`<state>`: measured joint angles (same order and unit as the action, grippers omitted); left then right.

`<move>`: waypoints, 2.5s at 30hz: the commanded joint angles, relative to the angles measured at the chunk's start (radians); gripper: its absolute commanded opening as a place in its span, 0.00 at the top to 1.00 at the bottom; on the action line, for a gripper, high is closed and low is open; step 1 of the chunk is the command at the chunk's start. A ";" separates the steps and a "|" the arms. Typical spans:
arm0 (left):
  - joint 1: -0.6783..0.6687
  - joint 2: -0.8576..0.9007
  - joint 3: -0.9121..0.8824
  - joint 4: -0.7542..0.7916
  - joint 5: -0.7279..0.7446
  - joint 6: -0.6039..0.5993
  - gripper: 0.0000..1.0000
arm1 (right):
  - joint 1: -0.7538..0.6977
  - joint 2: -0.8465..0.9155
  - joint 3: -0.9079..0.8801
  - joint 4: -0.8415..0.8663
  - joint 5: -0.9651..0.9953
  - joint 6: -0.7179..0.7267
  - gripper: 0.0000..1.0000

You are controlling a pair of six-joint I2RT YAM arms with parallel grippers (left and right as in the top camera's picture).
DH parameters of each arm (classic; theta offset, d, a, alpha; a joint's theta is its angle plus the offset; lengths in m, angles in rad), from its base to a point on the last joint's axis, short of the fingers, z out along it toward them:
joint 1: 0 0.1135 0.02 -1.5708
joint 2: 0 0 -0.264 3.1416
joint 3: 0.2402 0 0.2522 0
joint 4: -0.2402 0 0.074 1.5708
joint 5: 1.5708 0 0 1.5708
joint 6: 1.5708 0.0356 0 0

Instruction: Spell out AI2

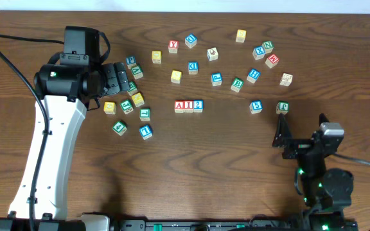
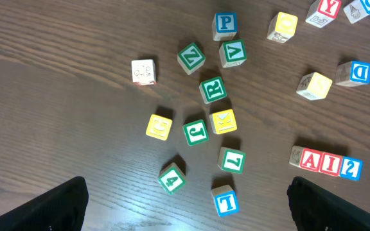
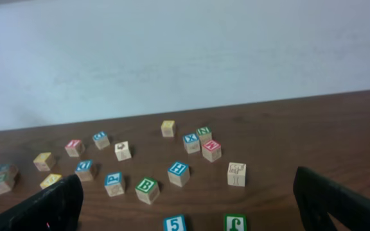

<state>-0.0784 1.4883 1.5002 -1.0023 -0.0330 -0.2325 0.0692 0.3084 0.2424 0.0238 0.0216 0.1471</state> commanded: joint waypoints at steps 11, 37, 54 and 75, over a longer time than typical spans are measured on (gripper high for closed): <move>0.004 -0.005 0.022 -0.004 -0.013 -0.005 0.02 | -0.010 -0.253 -0.237 0.008 -0.030 -0.087 0.01; 0.004 -0.005 0.022 -0.004 -0.013 -0.005 0.02 | -0.010 -0.303 -0.237 -0.101 -0.034 -0.145 0.01; 0.004 -0.005 0.022 -0.004 -0.013 -0.005 0.02 | -0.010 -0.303 -0.237 -0.101 -0.034 -0.145 0.01; 0.003 -0.460 -0.355 0.119 -0.051 0.040 0.02 | -0.010 -0.303 -0.237 -0.101 -0.034 -0.145 0.01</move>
<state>-0.0784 1.1297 1.2526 -0.9474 -0.0452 -0.2272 0.0666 0.0135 0.0078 -0.0731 -0.0078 0.0139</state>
